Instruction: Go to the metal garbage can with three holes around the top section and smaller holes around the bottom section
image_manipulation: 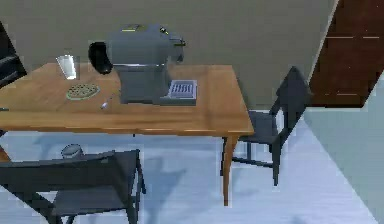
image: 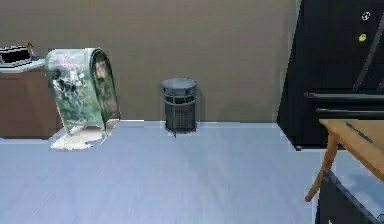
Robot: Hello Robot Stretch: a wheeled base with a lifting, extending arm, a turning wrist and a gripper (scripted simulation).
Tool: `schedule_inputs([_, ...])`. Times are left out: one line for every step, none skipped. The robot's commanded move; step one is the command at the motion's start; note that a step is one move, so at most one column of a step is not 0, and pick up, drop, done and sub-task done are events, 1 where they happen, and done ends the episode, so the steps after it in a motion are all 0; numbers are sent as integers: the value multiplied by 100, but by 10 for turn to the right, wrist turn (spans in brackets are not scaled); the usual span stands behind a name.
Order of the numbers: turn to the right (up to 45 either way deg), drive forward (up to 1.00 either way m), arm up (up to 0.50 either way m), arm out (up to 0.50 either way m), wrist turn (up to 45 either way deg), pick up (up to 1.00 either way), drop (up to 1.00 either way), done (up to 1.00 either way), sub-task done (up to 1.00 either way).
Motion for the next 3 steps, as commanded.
schedule_inputs([0,100,0,0,0,0,0,0,0])
schedule_inputs([270,0,0,0,0,0,0,0,0])
schedule_inputs([0,75,0,0,0,0,0,0,0])
